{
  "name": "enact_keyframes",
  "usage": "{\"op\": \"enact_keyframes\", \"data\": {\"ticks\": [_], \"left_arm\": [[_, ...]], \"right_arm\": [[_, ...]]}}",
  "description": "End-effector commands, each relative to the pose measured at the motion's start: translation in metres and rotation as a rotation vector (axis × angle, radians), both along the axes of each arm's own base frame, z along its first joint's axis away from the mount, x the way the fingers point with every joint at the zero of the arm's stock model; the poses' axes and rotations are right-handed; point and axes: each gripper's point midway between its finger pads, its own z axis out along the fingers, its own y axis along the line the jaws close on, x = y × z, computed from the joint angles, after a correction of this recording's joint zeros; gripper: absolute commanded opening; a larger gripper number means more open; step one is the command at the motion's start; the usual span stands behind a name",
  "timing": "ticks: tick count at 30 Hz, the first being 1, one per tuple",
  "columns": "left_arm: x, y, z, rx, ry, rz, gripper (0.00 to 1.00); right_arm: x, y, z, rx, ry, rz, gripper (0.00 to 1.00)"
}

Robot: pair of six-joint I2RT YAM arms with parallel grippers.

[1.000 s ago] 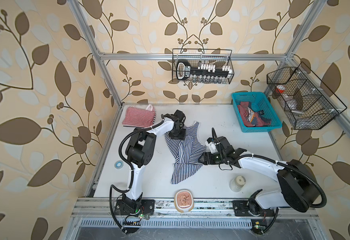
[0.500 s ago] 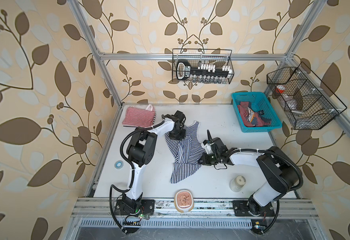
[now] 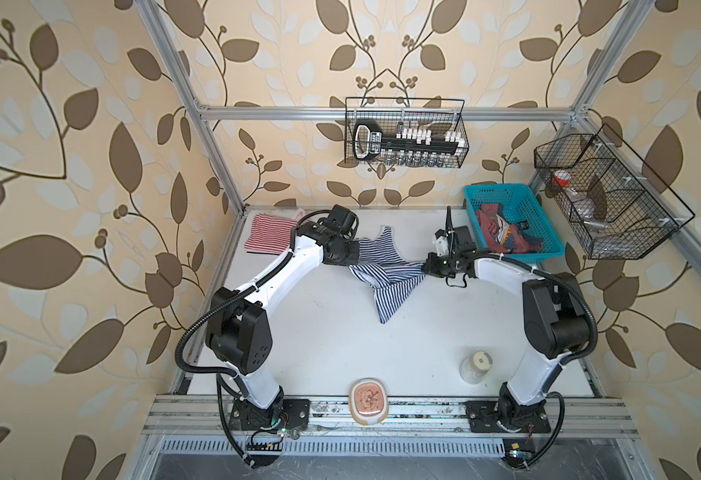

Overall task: Fold and stack the tank tops
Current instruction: 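Pull the tank top flat with both grippers, spreading it across the table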

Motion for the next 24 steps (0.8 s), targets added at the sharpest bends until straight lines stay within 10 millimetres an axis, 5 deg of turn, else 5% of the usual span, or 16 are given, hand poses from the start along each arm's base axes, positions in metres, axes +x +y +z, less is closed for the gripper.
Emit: {"op": "enact_keyframes", "data": {"ticks": [1,5,9,11,14,18,24], "left_arm": [[-0.028,0.017,-0.023,0.055,0.091,0.045,0.00],[-0.054,0.017,-0.045,0.004,0.162,0.058,0.00],[-0.079,0.016,-0.059,-0.053,0.216,0.053,0.15],[-0.088,0.013,-0.057,-0.086,0.224,0.049,0.29],[-0.097,0.008,-0.042,-0.149,0.205,0.032,0.47],[-0.103,0.009,-0.015,-0.184,0.144,0.007,0.59],[-0.090,0.029,-0.024,-0.041,0.124,0.048,0.61]], "right_arm": [[0.013,-0.023,-0.018,-0.100,0.080,0.005,0.00],[0.029,-0.040,-0.026,-0.141,0.118,-0.009,0.09],[0.025,-0.039,-0.011,-0.141,0.088,0.006,0.50],[0.019,-0.037,0.005,-0.156,0.045,0.005,0.58],[0.000,-0.026,0.035,-0.180,-0.027,0.012,0.61],[-0.037,0.023,0.063,-0.184,-0.110,0.118,0.56],[-0.082,0.084,0.048,-0.188,-0.039,0.271,0.52]]}}
